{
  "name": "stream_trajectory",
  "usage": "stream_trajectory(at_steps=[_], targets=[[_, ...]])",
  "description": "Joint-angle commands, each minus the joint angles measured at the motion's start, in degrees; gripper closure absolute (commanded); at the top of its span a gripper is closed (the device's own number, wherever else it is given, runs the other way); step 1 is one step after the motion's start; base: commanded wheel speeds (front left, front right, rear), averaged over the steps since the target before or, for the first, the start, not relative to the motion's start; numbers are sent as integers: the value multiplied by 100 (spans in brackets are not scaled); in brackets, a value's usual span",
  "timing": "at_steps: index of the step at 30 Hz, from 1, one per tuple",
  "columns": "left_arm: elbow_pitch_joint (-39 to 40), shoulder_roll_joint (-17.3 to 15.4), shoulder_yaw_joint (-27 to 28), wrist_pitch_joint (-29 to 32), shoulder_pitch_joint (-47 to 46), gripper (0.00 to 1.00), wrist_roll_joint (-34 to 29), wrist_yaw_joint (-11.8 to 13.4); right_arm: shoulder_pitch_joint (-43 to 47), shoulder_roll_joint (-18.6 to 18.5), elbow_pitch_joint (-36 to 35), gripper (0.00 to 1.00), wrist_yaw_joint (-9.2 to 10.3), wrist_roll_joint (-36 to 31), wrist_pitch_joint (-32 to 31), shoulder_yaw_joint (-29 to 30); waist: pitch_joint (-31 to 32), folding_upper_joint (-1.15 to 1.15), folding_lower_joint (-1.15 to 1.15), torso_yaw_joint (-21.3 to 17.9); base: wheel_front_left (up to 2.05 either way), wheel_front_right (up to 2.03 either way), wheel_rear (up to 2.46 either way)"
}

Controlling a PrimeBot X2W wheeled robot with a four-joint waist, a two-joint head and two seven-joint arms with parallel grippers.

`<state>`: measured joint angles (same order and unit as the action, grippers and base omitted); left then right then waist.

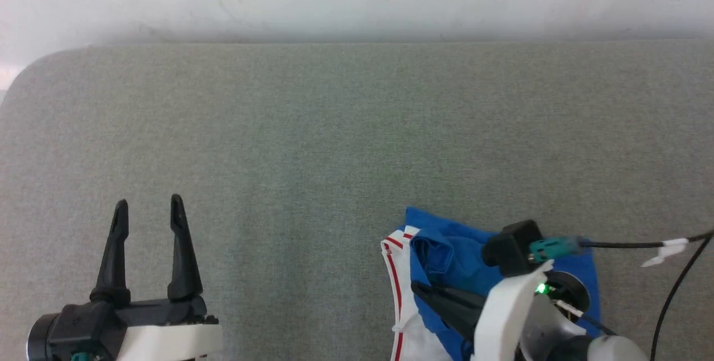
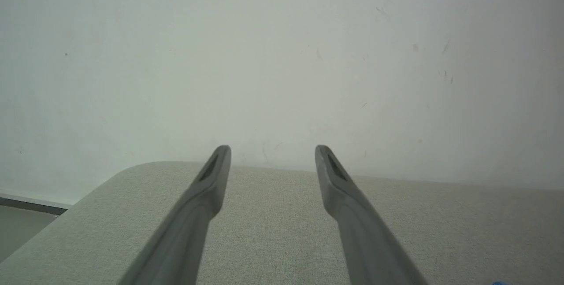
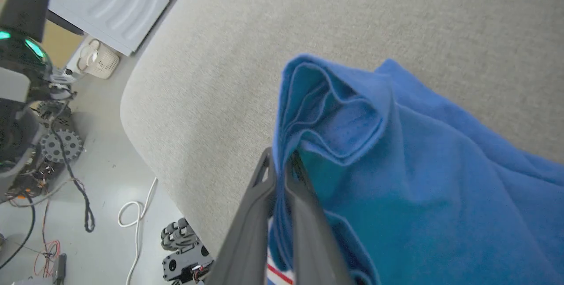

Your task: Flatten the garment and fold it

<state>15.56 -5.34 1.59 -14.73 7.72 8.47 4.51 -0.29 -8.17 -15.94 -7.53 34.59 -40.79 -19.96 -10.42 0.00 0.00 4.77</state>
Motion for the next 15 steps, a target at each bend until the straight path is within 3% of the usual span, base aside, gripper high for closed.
stream_trajectory(at_steps=[1, 5, 6, 7, 8, 15], targets=[[-38, 39, -11, -27, -111, 0, -30, -49, -108, 10, 134, 100, 4, -126, 18, -47, -116, 0, 0, 122, 0, 0, 0], [-128, 108, -28, -27, -212, 0, -13, -77, -250, 103, 797, 100, 4, -602, 77, -117, -164, 0, 0, 231, 0, 0, 0], [-149, 123, -30, -27, -228, 0, -8, -82, -256, 150, 968, 75, 4, -677, 79, -116, -166, 0, 0, 247, 0, 0, 0], [-169, 136, -32, -27, -239, 0, -4, -88, -271, 192, 1112, 20, 4, -752, 82, -127, -163, 0, 0, 260, 0, 0, 0], [-188, 147, -34, -27, -246, 0, -1, -95, -305, 208, 1214, 0, 4, -825, 81, -195, -160, 0, 0, 271, 0, 0, 0], [-260, 196, 10, -27, -229, 0, 11, -143, -519, 318, 1172, 0, 4, -815, 260, -208, -121, 0, 0, 153, 0, 0, 0]])
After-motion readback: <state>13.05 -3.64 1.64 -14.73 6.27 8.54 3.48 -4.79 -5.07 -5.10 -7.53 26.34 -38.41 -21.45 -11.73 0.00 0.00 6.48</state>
